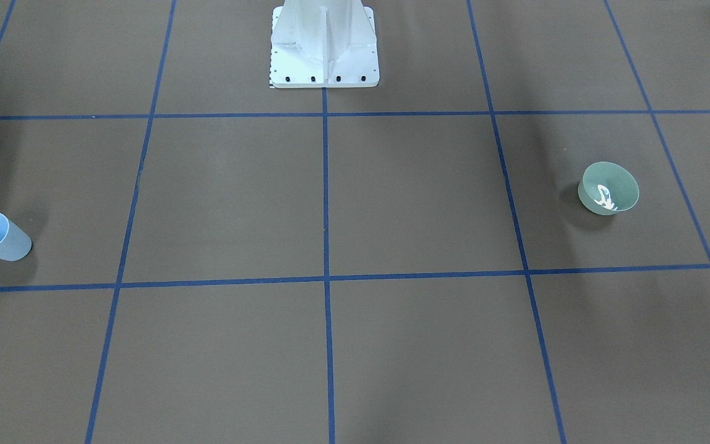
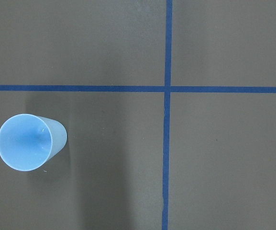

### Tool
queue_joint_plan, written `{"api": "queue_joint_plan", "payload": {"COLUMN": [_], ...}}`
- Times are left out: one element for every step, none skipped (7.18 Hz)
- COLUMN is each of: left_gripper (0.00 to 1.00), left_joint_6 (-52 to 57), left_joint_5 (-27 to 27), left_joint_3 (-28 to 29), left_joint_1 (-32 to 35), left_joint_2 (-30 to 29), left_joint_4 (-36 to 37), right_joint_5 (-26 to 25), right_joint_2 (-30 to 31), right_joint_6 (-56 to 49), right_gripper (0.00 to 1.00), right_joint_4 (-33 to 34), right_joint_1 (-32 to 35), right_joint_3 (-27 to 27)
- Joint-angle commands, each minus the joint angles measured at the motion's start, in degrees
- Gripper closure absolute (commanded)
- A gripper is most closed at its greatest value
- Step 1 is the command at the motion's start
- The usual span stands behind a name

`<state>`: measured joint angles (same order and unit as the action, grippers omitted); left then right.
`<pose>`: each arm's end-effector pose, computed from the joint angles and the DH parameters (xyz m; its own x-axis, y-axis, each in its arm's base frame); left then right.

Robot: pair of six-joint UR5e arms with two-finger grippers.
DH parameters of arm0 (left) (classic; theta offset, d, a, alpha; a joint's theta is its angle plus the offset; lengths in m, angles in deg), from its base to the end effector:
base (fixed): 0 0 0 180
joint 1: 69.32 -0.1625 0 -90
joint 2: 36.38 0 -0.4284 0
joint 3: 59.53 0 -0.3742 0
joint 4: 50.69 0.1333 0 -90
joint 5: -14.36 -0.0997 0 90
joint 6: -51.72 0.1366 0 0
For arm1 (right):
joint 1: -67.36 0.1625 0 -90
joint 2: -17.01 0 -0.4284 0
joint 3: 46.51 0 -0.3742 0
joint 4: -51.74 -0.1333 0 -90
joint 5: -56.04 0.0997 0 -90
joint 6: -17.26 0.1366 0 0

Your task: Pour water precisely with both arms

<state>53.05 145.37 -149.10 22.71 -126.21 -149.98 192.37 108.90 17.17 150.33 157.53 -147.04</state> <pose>-0.0609 -0.4852 0.6816 0.7582 0.0953 -0.6450 0.0174 0.9860 0.1661 0.0358 -0.4555 0.6287 0.6905 -0.0002 0.7233 -0.0019 1.0000 0.0020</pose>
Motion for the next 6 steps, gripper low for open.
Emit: {"api": "queue_joint_plan", "payload": {"left_gripper": [0.0, 0.0, 0.0, 0.0, 0.0, 0.0], "left_joint_6": [0.0, 0.0, 0.08, 0.08, 0.09, 0.09], "left_joint_5": [-0.06, -0.06, 0.03, -0.06, -0.06, -0.06], "left_joint_3": [0.01, 0.01, -0.08, -0.08, -0.08, -0.08], "left_joint_1": [-0.1, -0.1, -0.1, -0.1, -0.1, -0.1], "left_joint_2": [0.0, 0.0, 0.0, 0.0, 0.0, 0.0], "left_joint_4": [0.06, 0.06, 0.06, 0.06, 0.06, 0.06], "right_joint_5": [-0.19, -0.27, -0.27, -0.36, -0.36, -0.36], "right_joint_2": [0.05, 0.4, 0.75, 0.84, 0.84, 0.84], "right_joint_6": [-0.09, -0.35, -0.53, -0.61, -0.62, -0.7], "right_gripper": [0.0, 0.0, 0.0, 0.0, 0.0, 0.0], "right_joint_4": [-0.07, -0.16, -0.25, -0.33, -0.33, -0.25], "right_joint_1": [0.0, 0.0, 0.0, 0.0, 0.0, 0.0], "right_joint_3": [0.07, 0.16, 0.07, 0.07, 0.07, 0.07]}}
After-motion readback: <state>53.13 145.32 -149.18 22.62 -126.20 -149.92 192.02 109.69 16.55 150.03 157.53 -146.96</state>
